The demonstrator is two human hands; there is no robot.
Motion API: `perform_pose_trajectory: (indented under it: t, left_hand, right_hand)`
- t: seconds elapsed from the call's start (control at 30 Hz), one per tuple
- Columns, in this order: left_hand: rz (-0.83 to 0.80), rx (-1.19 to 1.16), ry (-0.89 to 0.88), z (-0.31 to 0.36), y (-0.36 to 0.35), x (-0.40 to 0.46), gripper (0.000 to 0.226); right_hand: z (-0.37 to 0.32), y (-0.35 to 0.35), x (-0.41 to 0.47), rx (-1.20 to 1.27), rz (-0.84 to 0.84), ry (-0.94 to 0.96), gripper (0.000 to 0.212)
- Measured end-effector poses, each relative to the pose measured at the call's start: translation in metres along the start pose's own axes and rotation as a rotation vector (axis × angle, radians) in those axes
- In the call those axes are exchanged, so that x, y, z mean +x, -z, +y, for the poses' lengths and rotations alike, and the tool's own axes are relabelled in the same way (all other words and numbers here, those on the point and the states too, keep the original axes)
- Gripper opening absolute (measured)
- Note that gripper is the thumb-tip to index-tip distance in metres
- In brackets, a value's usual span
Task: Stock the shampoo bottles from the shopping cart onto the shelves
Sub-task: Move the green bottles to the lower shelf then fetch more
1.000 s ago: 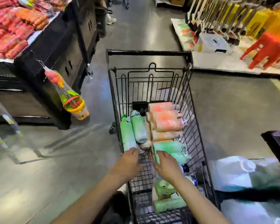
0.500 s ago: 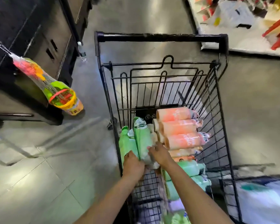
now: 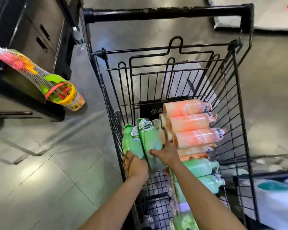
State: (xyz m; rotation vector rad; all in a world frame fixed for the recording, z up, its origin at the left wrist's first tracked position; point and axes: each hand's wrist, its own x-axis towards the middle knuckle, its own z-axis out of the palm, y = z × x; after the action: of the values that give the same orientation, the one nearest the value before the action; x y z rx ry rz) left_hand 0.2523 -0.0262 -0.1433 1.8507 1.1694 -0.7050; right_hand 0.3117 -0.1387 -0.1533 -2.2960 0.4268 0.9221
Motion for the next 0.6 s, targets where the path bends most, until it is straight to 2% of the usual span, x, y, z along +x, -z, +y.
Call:
perform_pose_trajectory:
  t: [0.1, 0.17, 0.23, 0.3, 0.4, 0.47, 0.6]
  left_hand:
    - [-0.011, 0.024, -0.001, 0.001, 0.002, 0.001, 0.059]
    - [-0.001, 0.041, 0.001, 0.002, 0.003, -0.001, 0.06]
    - [0.006, 0.022, 0.02, 0.005, 0.002, -0.003, 0.065]
    - [0.033, 0.001, 0.055, 0.009, -0.003, -0.005, 0.075]
    - [0.093, -0.013, 0.079, 0.014, -0.019, -0.01, 0.09]
    - [0.121, 0.019, 0.067, 0.015, -0.032, -0.014, 0.089]
    - [0.234, 0.119, 0.071, 0.013, -0.036, -0.007, 0.094]
  right_hand:
    - [0.02, 0.005, -0.022, 0.054, -0.047, -0.023, 0.053]
    - [0.032, 0.013, -0.042, 0.211, -0.11, -0.08, 0.047]
    - [0.044, 0.022, -0.064, 0.387, -0.186, -0.155, 0.052]
    - [0.06, 0.029, -0.085, 0.452, -0.229, -0.217, 0.056]
    - [0.087, 0.036, -0.109, 0.562, -0.185, -0.221, 0.063]
    - [0.103, 0.041, -0.122, 0.61, -0.163, -0.207, 0.072]
    - [0.127, 0.054, -0.144, 0.689, -0.152, -0.183, 0.057]
